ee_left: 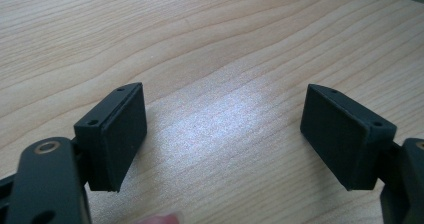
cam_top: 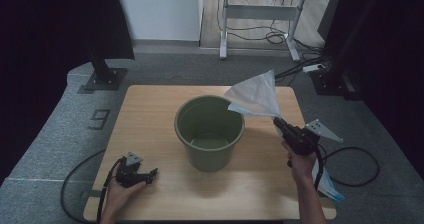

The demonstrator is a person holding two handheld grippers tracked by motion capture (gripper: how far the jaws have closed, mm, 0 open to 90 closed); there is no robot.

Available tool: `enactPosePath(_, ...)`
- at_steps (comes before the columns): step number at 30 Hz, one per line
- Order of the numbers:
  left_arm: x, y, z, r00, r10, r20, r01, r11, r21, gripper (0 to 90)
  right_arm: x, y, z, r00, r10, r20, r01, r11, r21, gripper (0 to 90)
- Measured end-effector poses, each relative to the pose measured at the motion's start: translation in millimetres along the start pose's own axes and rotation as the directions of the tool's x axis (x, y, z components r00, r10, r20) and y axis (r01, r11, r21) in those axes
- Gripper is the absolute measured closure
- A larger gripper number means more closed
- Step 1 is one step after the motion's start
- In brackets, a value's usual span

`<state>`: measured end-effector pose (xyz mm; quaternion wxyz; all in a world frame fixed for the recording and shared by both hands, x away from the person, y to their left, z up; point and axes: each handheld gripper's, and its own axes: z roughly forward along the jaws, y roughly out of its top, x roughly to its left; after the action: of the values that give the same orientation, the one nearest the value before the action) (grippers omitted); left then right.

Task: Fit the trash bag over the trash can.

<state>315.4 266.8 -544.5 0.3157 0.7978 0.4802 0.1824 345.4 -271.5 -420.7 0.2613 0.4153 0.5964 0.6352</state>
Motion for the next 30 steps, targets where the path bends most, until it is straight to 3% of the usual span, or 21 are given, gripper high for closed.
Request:
enactPosePath(8, 0.1, 0.0, 0.0, 1.0, 0.0, 0.0, 0.0, 1.0, 0.0, 18.4, 6.5, 11.9, -10.2, 1.0, 0.007, -0.006, -0.008, 0.998, -0.063, 88.7)
enactPosePath(18, 0.0, 0.0, 0.0, 1.0, 0.0, 0.0, 0.0, 1.0, 0.0, 18.4, 31.1, 30.1, -22.9, 0.9977, -0.046, -0.05, 0.039, 0.99, -0.135, 88.7)
enactPosePath(22, 0.0, 0.0, 0.0, 1.0, 0.0, 0.0, 0.0, 1.0, 0.0, 18.5, 49.5, 31.6, -20.4, 0.9914, -0.095, -0.09, 0.084, 0.989, -0.12, 88.7)
enactPosePath(30, 0.0, 0.0, 0.0, 1.0, 0.0, 0.001, 0.0, 1.0, 0.0, 18.5, 69.6, 26.7, -11.0, 0.9786, -0.139, -0.152, 0.127, 0.988, -0.084, 88.7)
